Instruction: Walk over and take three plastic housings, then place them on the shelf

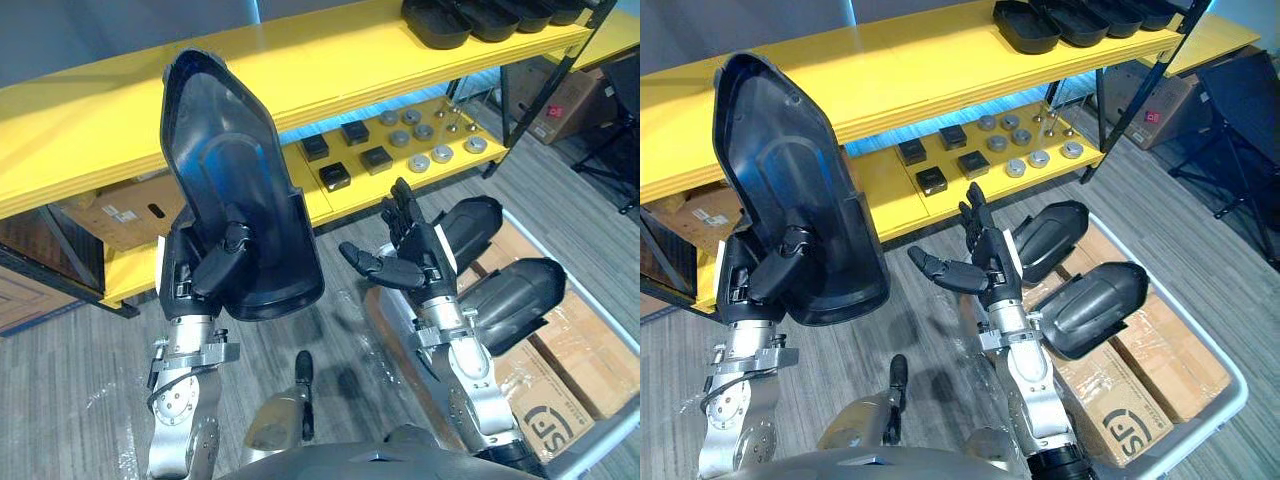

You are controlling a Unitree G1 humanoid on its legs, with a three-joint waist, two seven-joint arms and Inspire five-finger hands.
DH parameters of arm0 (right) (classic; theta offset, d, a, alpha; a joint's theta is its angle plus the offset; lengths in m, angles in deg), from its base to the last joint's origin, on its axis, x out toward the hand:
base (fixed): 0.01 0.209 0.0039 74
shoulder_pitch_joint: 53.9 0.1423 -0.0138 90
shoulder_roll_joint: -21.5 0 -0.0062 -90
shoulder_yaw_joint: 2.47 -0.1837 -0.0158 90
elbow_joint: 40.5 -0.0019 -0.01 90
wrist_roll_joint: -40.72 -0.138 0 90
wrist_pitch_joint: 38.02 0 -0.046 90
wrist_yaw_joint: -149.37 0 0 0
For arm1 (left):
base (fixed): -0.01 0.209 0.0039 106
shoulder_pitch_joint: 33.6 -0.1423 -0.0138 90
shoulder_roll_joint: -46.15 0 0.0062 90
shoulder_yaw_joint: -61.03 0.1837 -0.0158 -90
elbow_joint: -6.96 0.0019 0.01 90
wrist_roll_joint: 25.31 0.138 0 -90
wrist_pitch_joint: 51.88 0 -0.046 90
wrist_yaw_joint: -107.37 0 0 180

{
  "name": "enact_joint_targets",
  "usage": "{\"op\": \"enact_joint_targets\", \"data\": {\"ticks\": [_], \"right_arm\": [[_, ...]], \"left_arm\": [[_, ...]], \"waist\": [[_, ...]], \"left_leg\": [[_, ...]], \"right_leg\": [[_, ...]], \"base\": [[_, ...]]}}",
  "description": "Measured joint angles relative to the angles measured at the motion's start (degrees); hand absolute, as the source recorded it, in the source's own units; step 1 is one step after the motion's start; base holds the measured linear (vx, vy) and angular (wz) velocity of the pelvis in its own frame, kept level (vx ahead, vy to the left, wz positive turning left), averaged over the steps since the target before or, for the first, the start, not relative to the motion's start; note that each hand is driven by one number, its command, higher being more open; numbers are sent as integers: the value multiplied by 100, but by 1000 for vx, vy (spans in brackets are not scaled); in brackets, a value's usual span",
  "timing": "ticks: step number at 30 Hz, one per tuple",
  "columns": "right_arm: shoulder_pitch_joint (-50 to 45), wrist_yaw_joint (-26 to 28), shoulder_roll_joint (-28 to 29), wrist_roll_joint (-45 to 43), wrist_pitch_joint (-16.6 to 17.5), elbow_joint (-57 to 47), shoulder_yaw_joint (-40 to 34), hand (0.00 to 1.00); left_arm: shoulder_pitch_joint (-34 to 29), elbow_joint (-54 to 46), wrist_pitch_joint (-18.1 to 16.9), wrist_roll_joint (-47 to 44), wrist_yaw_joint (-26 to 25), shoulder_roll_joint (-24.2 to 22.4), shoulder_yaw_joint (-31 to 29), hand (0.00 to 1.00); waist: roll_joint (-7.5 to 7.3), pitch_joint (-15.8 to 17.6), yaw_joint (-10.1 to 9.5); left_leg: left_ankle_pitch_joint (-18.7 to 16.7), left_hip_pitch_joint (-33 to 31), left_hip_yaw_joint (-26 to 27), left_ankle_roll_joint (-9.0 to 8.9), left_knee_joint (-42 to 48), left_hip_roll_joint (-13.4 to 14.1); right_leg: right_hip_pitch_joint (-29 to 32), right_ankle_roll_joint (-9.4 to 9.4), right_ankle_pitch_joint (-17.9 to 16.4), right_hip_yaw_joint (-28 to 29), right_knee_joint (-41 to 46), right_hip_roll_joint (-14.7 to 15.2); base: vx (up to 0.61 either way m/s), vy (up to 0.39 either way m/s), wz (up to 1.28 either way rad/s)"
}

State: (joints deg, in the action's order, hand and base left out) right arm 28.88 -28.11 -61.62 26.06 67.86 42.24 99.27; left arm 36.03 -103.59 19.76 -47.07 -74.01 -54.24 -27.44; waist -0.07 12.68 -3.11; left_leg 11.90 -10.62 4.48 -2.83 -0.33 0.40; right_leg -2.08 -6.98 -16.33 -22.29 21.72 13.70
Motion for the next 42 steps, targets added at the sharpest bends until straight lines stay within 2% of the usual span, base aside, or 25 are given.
{"op": "enact_joint_targets", "data": {"ticks": [2,6,11,13,16,17,18,19,20,21,22,23,24,25,26,27,30,31,32,33,35,36,39,41,42], "right_arm": [[7,-5,-3,2,87,-29,1,100],[119,-152,-11,81,370,-35,9,100],[189,-215,-8,118,383,-33,8,100],[194,-178,3,84,407,-33,16,100],[194,-101,29,-5,467,-18,25,100],[199,-56,79,-41,547,-7,9,100],[199,-13,116,-88,617,12,15,100],[195,16,127,-158,629,20,29,100],[152,72,160,-155,631,46,41,100],[124,100,217,-156,662,97,81,100],[89,98,240,-158,661,117,93,100],[82,99,260,-156,661,201,147,100],[88,99,310,-139,659,312,261,100],[101,100,318,-137,659,310,305,100],[180,112,323,-135,659,312,445,100],[257,154,344,-126,659,312,527,100],[486,255,267,-84,662,312,532,100],[508,263,247,-87,667,309,447,100],[495,276,244,-92,676,309,392,100],[446,310,240,-145,678,309,252,100],[428,323,218,-144,677,309,83,100],[445,325,215,-144,675,308,19,100],[426,311,161,-143,654,303,-101,100],[284,210,99,-162,624,293,-382,100],[229,180,87,-207,617,292,-540,100]], "left_arm": [[17,20,2,-10,-19,3,6,0],[163,26,1,-10,-237,6,90,0],[220,35,1,-11,-467,-1,79,0],[200,66,1,-12,-621,-6,47,0],[151,79,1,-7,-683,-28,-40,0],[143,79,0,-1,-681,-45,-157,0],[138,73,0,-1,-664,-71,-259,0],[131,70,0,9,-660,-87,-323,0],[63,46,1,67,-666,-122,-412,0],[35,42,2,144,-678,-203,-545,0],[26,38,10,202,-671,-236,-569,0],[-10,-2,10,216,-655,-231,-589,0],[-102,-37,9,247,-638,-204,-658,0],[-103,-37,9,252,-655,-203,-690,0],[-106,-33,9,237,-703,-238,-778,0],[-109,-33,9,224,-735,-242,-848,0],[-91,-33,9,188,-847,-232,-879,0],[-90,-32,9,188,-858,-221,-863,0],[-91,-32,9,189,-860,-207,-848,0],[-94,-33,7,189,-838,-169,-774,0],[-120,-33,1,188,-806,-118,-735,0],[-142,-33,-7,187,-810,-116,-739,0],[-208,-7,-13,110,-780,-206,-705,0],[-143,-5,-20,24,-539,-286,-507,0],[-93,-1,-25,37,-448,-289,-400,0]], "waist": [[-2,85,18],[120,410,34],[158,572,21],[140,603,9],[121,613,-10],[100,612,-45],[33,620,-69],[19,624,-111],[90,550,-133],[69,542,-117],[57,515,-108],[58,468,-70],[39,351,-13],[32,331,-16],[21,320,-40],[27,316,-94],[77,180,-152],[76,147,-123],[53,127,-97],[-23,36,-49],[-124,-183,-3],[-160,-290,-2],[-53,-364,10],[5,-406,51],[16,-413,57]], "left_leg": [[10,-19,19,13,-5,-2],[113,-107,-7,50,-99,-90],[76,-105,-28,107,-6,-178],[-120,-105,26,217,313,-204],[-501,-112,107,257,843,-246],[-782,-129,198,288,1171,-297],[-1062,-267,259,444,1690,-314],[-1287,-336,316,507,2180,-315],[-1851,-271,349,590,2587,-343],[-2110,-261,262,691,2738,-425],[-2120,-231,194,705,2694,-478],[-2113,-164,54,720,2552,-489],[-1974,-30,-173,793,2268,-478],[-1954,30,-265,818,2190,-478],[-1921,187,-386,832,2039,-478],[-1913,337,-440,828,1898,-478],[-1904,696,-592,836,1518,-509],[-1903,851,-625,838,1400,-556],[-1903,933,-635,838,1346,-599],[-1904,1078,-678,837,1214,-697],[-1913,1134,-741,825,1084,-788],[-1960,1126,-727,755,1076,-789],[-2110,1109,-530,507,1224,-618],[-2232,1128,-244,308,1281,-466],[-2233,1132,-153,307,1288,-443]], "right_leg": [[66,2,-23,39,62,12],[307,-9,-157,50,387,122],[289,-32,-246,40,518,232],[146,-43,-253,44,487,290],[-133,-54,-279,41,374,344],[-301,-51,-356,23,319,425],[-362,-37,-395,22,325,510],[-437,-47,-411,11,322,542],[-540,113,-431,36,640,563],[-155,760,-247,152,1661,786],[119,1221,41,232,2111,869],[441,1445,649,423,2566,865],[681,1016,937,701,2828,706],[708,822,805,747,2788,608],[753,531,554,793,2511,434],[805,379,429,824,2203,288],[1106,290,366,878,978,-158],[1141,158,462,999,529,-284],[1142,105,518,1053,335,-303],[1135,65,639,1080,43,-303],[1098,234,1133,1034,-500,-365],[1037,323,1551,982,-858,-467],[574,468,1866,775,-1672,-693],[250,539,1948,575,-2079,-798],[193,540,1948,528,-2131,-810]], "base": [[15,-27,-9],[4,-6,6],[23,-9,6],[42,-3,-8],[53,34,-9],[82,95,-5],[77,108,-6],[140,128,-12],[239,146,1],[221,119,18],[203,127,49],[179,111,75],[237,127,77],[357,120,76],[310,85,44],[358,101,37],[268,58,31],[232,28,50],[275,5,67],[237,-52,75],[221,-84,64],[231,-140,35],[224,-117,17],[193,-93,32],[136,-73,31]]}}
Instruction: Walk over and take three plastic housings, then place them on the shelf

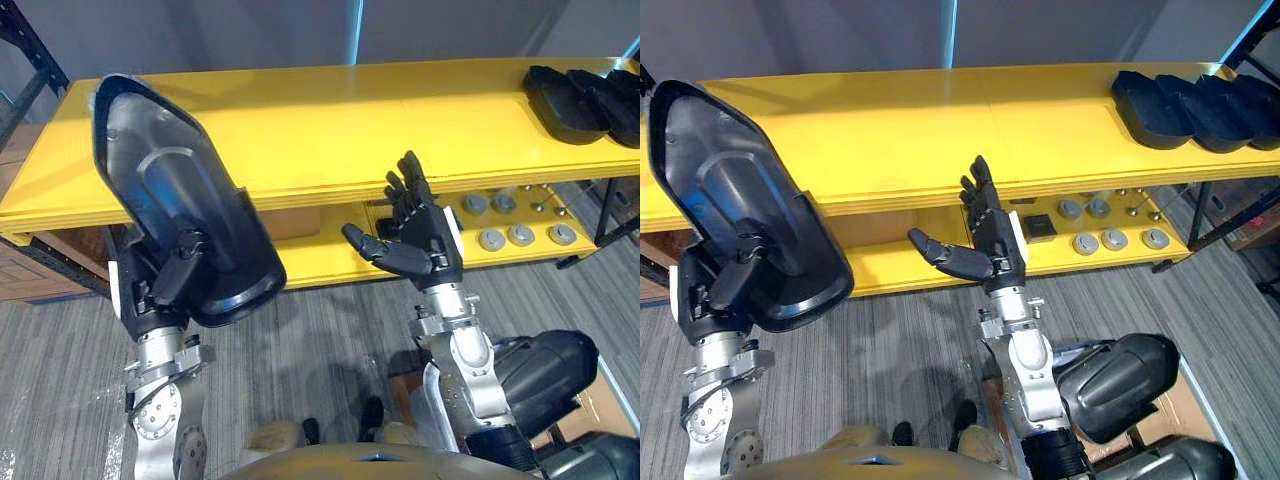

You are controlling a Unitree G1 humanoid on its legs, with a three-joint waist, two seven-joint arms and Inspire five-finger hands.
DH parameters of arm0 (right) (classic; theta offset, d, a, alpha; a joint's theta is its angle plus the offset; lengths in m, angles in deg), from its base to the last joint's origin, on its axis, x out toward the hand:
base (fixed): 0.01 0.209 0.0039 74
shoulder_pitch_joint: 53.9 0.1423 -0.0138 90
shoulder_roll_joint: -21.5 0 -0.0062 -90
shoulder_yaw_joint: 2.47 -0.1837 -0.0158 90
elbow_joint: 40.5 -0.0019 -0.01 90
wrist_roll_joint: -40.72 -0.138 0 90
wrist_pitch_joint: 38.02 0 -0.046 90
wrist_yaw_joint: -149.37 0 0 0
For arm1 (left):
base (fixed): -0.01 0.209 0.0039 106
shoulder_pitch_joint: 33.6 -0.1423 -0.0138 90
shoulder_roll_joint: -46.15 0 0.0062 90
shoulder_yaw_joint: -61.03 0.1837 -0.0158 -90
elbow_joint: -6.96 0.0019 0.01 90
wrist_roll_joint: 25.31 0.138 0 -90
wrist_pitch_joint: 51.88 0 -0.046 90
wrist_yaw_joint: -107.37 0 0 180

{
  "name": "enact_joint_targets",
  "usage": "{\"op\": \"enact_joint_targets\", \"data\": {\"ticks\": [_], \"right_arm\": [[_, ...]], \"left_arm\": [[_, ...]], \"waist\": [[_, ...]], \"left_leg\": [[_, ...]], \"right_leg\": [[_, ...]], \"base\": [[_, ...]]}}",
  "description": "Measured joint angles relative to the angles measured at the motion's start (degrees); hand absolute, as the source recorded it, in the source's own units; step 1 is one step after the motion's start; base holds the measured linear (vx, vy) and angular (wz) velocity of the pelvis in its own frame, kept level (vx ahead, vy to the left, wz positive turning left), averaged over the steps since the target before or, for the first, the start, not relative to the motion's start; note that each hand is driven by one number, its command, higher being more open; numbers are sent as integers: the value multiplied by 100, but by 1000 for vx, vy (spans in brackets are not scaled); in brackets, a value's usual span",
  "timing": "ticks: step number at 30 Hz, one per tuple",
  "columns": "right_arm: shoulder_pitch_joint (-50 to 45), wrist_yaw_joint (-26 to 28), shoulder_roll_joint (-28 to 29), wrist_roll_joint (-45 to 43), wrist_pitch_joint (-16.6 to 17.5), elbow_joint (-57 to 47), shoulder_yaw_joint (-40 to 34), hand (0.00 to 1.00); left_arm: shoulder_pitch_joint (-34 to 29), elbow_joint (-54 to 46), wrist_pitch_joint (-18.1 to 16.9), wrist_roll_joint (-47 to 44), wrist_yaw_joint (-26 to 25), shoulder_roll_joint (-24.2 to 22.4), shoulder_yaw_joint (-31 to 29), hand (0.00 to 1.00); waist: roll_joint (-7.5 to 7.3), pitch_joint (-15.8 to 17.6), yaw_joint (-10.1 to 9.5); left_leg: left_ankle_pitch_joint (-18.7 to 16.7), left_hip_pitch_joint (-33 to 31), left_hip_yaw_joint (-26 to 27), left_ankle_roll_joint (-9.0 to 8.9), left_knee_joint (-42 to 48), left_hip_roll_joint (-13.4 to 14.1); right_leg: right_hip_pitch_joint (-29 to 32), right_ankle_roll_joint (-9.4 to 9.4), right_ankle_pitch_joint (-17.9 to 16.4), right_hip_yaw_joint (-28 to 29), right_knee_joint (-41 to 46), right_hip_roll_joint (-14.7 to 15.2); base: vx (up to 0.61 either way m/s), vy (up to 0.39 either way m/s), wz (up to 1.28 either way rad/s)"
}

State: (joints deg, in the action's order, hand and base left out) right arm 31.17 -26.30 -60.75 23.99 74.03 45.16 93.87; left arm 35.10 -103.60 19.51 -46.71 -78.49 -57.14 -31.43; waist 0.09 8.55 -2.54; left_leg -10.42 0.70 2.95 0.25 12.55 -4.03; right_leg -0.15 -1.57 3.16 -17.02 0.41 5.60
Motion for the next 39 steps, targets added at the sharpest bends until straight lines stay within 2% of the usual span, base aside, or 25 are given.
{"op": "enact_joint_targets", "data": {"ticks": [5,8,9,10,12,13,14,15,16,17,18,19,20,22,23,24,25,26,27,28,31,33,39], "right_arm": [[-111,-144,-9,-54,2,-45,-467,100],[-127,-266,33,-76,75,-116,-536,100],[-138,-268,56,-193,89,-131,-534,100],[-166,-306,91,-306,89,-185,-541,100],[-217,-330,107,-428,89,-307,-541,100],[-326,-317,198,-436,89,-423,-505,100],[-365,-299,240,-430,90,-454,-502,100],[-388,-279,332,-422,107,-563,-544,100],[-396,-274,376,-414,185,-669,-619,100],[-433,-278,379,-414,245,-742,-692,100],[-463,-293,366,-410,271,-781,-734,100],[-491,-303,358,-394,274,-780,-761,100],[-548,-331,309,-332,274,-780,-783,100],[-556,-502,65,-67,272,-775,-785,100],[-548,-631,-72,27,273,-765,-792,100],[-560,-725,-75,84,259,-750,-776,100],[-552,-740,-54,91,262,-751,-762,100],[-541,-748,-25,58,263,-751,-765,100],[-542,-748,-20,61,249,-751,-767,100],[-526,-754,3,74,236,-750,-754,100],[-499,-759,110,97,207,-751,-682,100],[-514,-737,195,74,103,-751,-687,100],[-577,-214,169,-70,-235,-754,-612,100]], "left_arm": [[154,2,-3,166,185,1,148,0],[171,2,-1,205,163,36,166,0],[160,12,0,249,102,61,159,0],[149,17,-1,300,89,52,140,0],[137,16,-1,329,90,42,122,0],[44,28,7,407,147,27,-35,0],[23,33,9,405,179,28,-104,0],[49,38,3,401,241,58,-207,0],[103,39,3,402,350,69,-232,0],[133,39,3,400,462,65,-195,0],[158,48,15,391,581,67,-134,0],[177,72,40,374,678,71,-66,0],[184,105,143,314,843,79,108,0],[181,141,317,166,984,85,435,0],[231,162,505,120,1014,117,611,0],[280,204,678,114,1014,234,676,0],[322,205,758,105,1005,302,699,0],[453,208,939,96,979,405,716,0],[546,208,1109,97,950,437,707,0],[627,209,1317,97,894,457,659,0],[756,209,1708,101,638,449,554,0],[878,209,1856,102,413,452,535,0],[1389,242,1897,151,-350,441,174,0]], "waist": [[144,-91,136],[189,-118,129],[184,-113,127],[264,-65,120],[491,60,97],[614,178,99],[577,178,103],[544,171,103],[543,166,180],[541,167,268],[518,184,312],[495,198,327],[471,213,348],[598,136,365],[642,86,374],[461,-43,398],[363,-87,430],[195,-122,444],[106,-149,421],[70,-171,404],[92,-183,418],[95,-185,465],[116,-179,588]], "left_leg": [[6,98,169,5,-89,13],[7,17,340,10,215,10],[6,-255,467,9,850,21],[6,-639,561,8,1811,141],[11,-907,623,4,2864,426],[251,-1081,718,-204,3826,751],[358,-1133,767,-175,3969,776],[-99,-1142,779,48,3647,844],[-314,-1108,709,-54,2751,981],[-310,-1092,609,-126,2023,1059],[-232,-1041,504,-240,1431,1115],[-122,-981,415,-282,1082,1138],[132,-801,235,-406,493,1166],[441,-537,55,-539,-33,1293],[897,-430,119,-644,-71,1234],[828,-377,300,-555,-112,1031],[827,-373,347,-523,-168,933],[865,-322,487,-430,-294,793],[871,-305,568,-384,-338,723],[854,-272,688,-324,-362,686],[743,-171,949,-267,-393,685],[705,-139,1008,-242,-397,659],[771,-193,1033,-313,-543,651]], "right_leg": [[-117,-17,16,27,-161,-37],[-112,-6,-8,211,-151,-47],[-120,12,-51,310,-127,-44],[-190,65,-115,355,-92,-68],[-356,96,-244,449,11,-232],[-596,154,-439,706,154,-333],[-651,134,-454,795,163,-298],[-643,139,-458,911,179,-245],[-569,139,-459,1017,181,-211],[-510,138,-459,1077,186,-169],[-488,130,-464,1139,199,-103],[-480,103,-481,1220,224,-53],[-483,12,-539,1345,296,38],[-477,-204,-626,1585,391,79],[-505,-349,-656,1678,400,137],[-506,-423,-632,1773,329,374],[-487,-478,-598,1787,311,486],[-452,-588,-521,1780,293,646],[-395,-697,-438,1681,293,722],[-341,-707,-313,1493,287,773],[-283,-703,-79,1116,226,798],[-302,-694,-26,1085,167,824],[-276,-675,-40,796,-42,799]], "base": [[68,-1,-3],[12,7,-25],[-49,-56,-26],[-72,-66,-22],[-83,5,-40],[-27,77,-64],[36,74,-85],[45,14,-65],[31,34,-57],[12,66,-34],[39,147,-26],[49,155,-43],[82,234,-54],[147,332,-62],[196,372,-60],[172,298,-42],[175,255,-29],[170,222,-22],[154,186,-36],[117,128,-37],[65,85,-45],[9,41,-24],[-42,-28,-4]]}}
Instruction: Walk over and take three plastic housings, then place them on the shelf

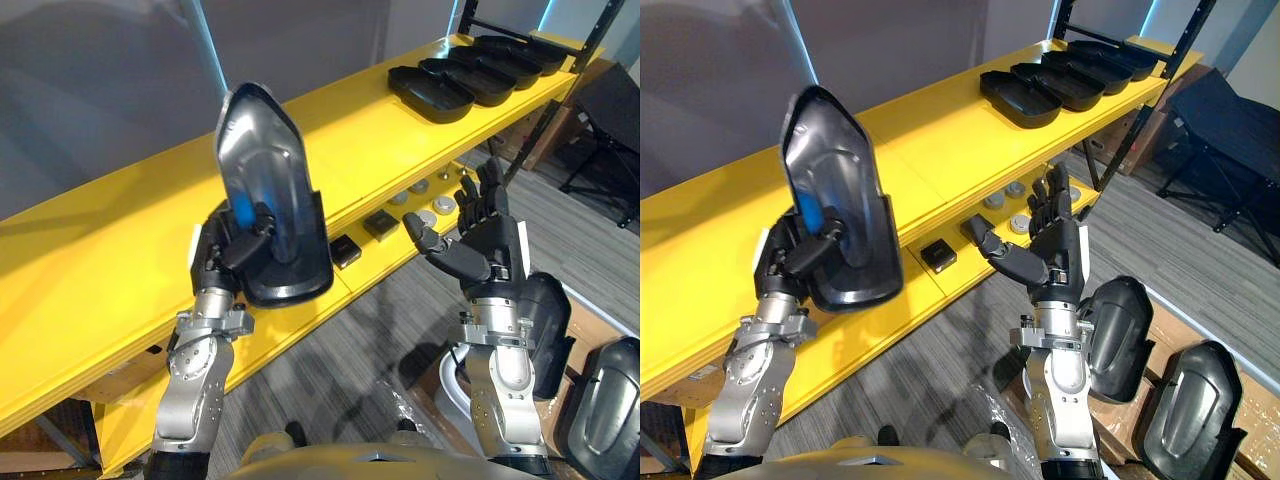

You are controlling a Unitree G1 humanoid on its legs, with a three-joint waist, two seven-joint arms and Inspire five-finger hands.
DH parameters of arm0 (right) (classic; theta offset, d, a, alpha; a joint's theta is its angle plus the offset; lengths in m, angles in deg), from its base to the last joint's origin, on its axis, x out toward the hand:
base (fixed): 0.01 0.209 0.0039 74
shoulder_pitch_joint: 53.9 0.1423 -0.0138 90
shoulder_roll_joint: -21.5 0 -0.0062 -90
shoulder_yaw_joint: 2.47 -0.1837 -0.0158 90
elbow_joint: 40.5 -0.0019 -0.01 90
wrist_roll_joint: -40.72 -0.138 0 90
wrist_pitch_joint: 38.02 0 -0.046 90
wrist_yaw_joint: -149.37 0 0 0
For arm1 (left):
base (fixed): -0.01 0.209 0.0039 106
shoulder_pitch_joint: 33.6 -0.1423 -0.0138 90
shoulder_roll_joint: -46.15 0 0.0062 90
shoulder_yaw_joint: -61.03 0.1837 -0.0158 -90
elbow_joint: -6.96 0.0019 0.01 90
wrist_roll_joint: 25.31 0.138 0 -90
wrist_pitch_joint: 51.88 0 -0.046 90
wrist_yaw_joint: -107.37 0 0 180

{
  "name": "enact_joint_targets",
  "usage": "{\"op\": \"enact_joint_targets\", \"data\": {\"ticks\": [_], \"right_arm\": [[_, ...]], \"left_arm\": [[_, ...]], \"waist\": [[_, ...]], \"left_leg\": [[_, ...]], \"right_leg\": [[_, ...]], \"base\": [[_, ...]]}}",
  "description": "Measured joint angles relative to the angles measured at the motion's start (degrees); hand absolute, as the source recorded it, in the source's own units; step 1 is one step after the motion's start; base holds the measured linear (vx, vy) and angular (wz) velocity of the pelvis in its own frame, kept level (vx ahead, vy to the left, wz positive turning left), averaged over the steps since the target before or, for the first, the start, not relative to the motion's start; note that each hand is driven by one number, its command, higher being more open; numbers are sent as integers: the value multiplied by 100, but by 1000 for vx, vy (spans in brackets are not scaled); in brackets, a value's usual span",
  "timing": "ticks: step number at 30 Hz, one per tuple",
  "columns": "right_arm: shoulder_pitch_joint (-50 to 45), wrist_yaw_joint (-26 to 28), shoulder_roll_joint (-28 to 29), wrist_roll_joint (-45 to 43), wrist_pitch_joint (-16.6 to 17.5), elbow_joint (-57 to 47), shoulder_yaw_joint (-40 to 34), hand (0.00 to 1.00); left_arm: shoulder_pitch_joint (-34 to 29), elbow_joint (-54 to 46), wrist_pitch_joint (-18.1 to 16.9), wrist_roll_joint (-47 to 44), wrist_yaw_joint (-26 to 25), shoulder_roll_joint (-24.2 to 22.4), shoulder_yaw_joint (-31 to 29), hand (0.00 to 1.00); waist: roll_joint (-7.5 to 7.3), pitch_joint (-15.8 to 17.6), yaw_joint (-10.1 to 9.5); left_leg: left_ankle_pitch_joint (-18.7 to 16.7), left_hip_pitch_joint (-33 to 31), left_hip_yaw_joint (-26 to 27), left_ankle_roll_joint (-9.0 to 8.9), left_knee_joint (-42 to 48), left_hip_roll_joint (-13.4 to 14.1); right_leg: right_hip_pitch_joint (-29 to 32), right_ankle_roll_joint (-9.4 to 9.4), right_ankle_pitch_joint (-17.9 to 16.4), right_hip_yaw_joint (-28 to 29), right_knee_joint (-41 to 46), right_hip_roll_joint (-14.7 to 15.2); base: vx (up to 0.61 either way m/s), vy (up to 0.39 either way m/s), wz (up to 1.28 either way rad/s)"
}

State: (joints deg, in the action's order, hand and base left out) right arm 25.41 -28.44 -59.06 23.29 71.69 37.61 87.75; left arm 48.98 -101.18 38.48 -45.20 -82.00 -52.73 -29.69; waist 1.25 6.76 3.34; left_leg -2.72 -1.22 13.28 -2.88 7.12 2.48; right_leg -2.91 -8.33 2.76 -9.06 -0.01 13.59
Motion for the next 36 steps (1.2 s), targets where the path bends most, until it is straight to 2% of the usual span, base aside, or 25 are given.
{"op": "enact_joint_targets", "data": {"ticks": [3,4,5,9,12,15,17,20,22,26,28,32,36], "right_arm": [[40,118,-28,-286,-179,-1,115,100],[53,132,-41,-341,-205,-2,164,100],[71,154,-53,-374,-280,-3,279,100],[96,262,-66,-385,-478,-2,560,100],[336,350,-282,-438,-711,0,889,100],[899,361,-479,-427,-715,1,899,100],[1107,362,-579,-428,-716,0,782,100],[1264,367,-738,-431,-717,-2,649,100],[1291,370,-784,-441,-721,-61,655,100],[1283,520,-888,-558,-933,-443,759,100],[1314,613,-896,-608,-936,-761,905,100],[1386,680,-861,-608,-1061,-904,1391,100],[1398,615,-779,-603,-1175,-893,1726,100]], "left_arm": [[539,319,-24,4,-477,3,-277,0],[640,372,-30,3,-576,3,-341,0],[915,512,-44,-1,-879,6,-497,0],[1413,899,-152,-4,-1346,58,-698,0],[2066,1692,-167,-87,-1661,338,-856,0],[2686,2400,-170,-456,-1832,647,-990,0],[2923,2644,-170,-592,-1869,744,-990,0],[3248,2832,-169,-719,-1915,893,-990,0],[3535,3037,-164,-854,-1916,1171,-991,0],[3957,3237,-152,-1118,-1939,1306,-992,0],[4206,3257,-151,-1177,-2019,1342,-992,0],[4551,3437,-109,-1176,-2192,1515,-984,0],[5014,3688,-110,-1157,-2385,1893,-935,0]], "waist": [[54,29,5],[69,39,9],[118,108,21],[156,305,32],[160,456,98],[175,715,181],[200,770,195],[212,933,268],[205,1135,329],[204,1340,336],[176,1500,332],[68,1604,324],[-25,1747,299]], "left_leg": [[141,-99,-62,-72,-144,43],[161,-140,-71,-74,-155,51],[206,-242,-77,-76,-164,70],[281,-262,-50,-39,-235,66],[299,-264,-6,-27,-231,55],[307,-264,98,-15,-241,19],[317,-333,172,-1,-253,6],[378,-423,206,56,-283,-3],[452,-434,270,39,-377,7],[556,-548,326,39,-461,22],[607,-673,310,41,-456,27],[663,-853,243,33,-442,52],[680,-1056,170,45,-382,46]], "right_leg": [[170,60,-36,-43,6,-79],[211,60,-35,-47,8,-88],[333,61,-32,-45,29,-105],[442,63,-33,-9,92,-107],[503,23,-8,70,153,-99],[660,26,-19,244,309,-59],[816,22,-28,336,394,-44],[1042,13,-101,403,611,-30],[1237,37,-169,484,818,-40],[1500,45,-180,565,983,-69],[1647,49,-179,574,1063,-75],[1802,52,-176,529,1110,-92],[1957,53,-176,486,1163,-79]], "base": [[-83,-61,9],[-82,-57,3],[-48,-30,1],[-9,-12,-3],[13,4,-8],[-4,27,-18],[-26,29,-20],[-38,2,-7],[-61,-19,-12],[-55,-18,-8],[-57,-20,5],[-22,-15,9],[-7,-3,10]]}}
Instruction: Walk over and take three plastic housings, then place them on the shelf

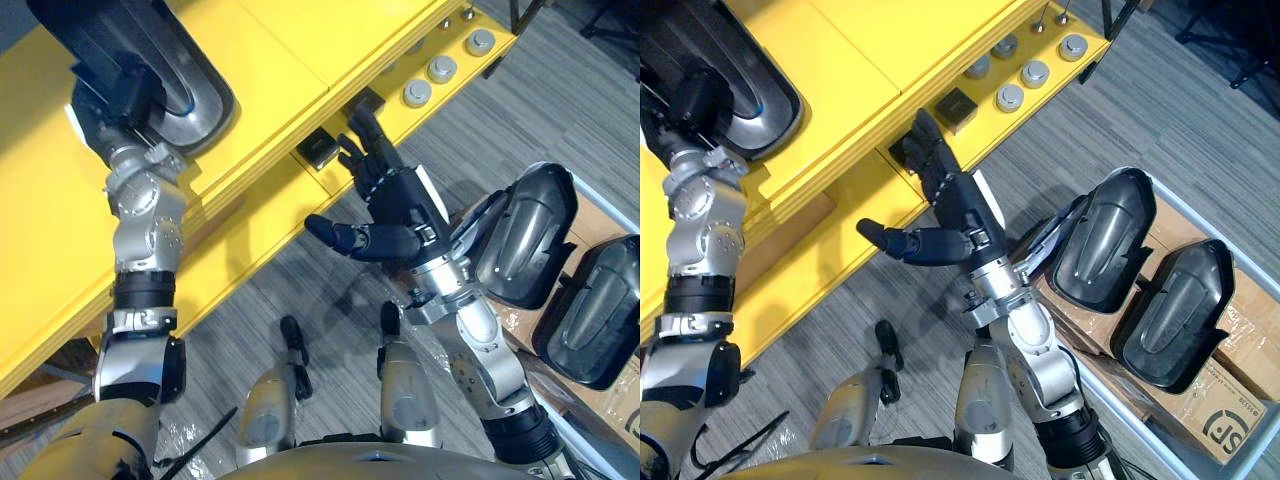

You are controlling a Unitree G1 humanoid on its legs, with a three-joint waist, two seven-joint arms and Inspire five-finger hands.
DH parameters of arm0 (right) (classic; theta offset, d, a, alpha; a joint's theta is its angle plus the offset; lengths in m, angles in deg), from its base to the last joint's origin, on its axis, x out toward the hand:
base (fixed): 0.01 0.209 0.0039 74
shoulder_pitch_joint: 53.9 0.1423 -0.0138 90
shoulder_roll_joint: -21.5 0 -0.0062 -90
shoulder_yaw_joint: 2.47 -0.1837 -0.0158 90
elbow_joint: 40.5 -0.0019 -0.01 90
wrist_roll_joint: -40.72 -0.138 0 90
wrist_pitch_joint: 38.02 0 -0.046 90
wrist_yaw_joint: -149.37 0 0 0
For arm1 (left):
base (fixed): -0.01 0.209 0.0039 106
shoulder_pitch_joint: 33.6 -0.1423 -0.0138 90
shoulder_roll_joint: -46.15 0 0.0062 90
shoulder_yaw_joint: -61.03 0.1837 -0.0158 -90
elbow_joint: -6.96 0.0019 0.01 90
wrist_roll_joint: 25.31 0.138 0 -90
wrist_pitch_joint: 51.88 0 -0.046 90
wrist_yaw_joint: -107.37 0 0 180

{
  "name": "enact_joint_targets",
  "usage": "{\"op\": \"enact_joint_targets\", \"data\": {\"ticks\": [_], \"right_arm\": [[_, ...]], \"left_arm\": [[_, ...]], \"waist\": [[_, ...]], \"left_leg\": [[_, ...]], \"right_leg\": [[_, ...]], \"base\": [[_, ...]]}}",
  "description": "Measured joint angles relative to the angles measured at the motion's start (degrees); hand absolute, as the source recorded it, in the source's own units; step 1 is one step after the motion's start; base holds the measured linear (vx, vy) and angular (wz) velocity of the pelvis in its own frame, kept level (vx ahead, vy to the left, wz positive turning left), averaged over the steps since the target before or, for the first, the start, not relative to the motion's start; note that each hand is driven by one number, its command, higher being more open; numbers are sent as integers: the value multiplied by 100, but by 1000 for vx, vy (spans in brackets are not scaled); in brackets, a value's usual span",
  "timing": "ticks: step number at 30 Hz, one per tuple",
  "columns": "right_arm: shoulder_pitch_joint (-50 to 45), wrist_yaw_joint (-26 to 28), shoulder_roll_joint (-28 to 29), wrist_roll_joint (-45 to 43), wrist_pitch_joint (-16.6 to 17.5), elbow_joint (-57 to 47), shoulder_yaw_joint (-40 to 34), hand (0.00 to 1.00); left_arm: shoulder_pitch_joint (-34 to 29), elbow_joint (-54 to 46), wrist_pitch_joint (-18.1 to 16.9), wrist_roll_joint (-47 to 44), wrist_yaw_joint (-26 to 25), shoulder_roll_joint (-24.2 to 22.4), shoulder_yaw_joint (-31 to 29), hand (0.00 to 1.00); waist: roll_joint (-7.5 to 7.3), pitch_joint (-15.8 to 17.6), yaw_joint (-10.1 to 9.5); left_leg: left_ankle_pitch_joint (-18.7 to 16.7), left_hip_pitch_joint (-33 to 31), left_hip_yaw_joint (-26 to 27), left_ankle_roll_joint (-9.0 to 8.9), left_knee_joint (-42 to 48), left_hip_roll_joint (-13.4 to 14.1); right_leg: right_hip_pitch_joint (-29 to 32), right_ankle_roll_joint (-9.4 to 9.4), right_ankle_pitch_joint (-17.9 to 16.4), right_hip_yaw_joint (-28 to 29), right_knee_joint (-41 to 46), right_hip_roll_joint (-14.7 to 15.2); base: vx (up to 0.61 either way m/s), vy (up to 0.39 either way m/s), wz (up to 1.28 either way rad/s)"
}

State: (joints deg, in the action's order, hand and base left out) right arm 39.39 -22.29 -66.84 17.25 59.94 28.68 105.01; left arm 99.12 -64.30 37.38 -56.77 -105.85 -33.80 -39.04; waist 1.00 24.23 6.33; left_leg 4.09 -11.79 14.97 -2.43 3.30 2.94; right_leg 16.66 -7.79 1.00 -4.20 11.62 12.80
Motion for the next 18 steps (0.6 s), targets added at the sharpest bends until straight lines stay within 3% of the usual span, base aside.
{"op": "enact_joint_targets", "data": {"ticks": [1,2,9,18], "right_arm": [[41,-40,49,-1,-12,42,-3,100],[73,-74,73,-1,-18,75,-8,100],[296,-507,69,3,-32,324,-5,100],[423,-630,60,-2,-17,363,99,100]], "left_arm": [[161,56,-6,5,-65,117,9,0],[245,114,-13,5,-98,167,19,100],[732,733,-127,33,-310,514,309,100],[1046,1346,-102,33,-111,920,508,100]], "waist": [[-38,47,-5],[-55,80,-7],[-82,175,7],[-182,245,-1]], "left_leg": [[3,-86,-13,5,46,-2],[5,-94,-13,6,49,-1],[7,-189,-40,10,79,11],[-82,-245,14,-73,363,168]], "right_leg": [[74,2,0,-1,32,7],[84,2,0,-1,38,7],[162,18,-10,-10,61,0],[221,61,-35,106,225,-117]], "base": [[-3,0,9],[8,-2,5],[0,0,0],[-11,-11,-6]]}}
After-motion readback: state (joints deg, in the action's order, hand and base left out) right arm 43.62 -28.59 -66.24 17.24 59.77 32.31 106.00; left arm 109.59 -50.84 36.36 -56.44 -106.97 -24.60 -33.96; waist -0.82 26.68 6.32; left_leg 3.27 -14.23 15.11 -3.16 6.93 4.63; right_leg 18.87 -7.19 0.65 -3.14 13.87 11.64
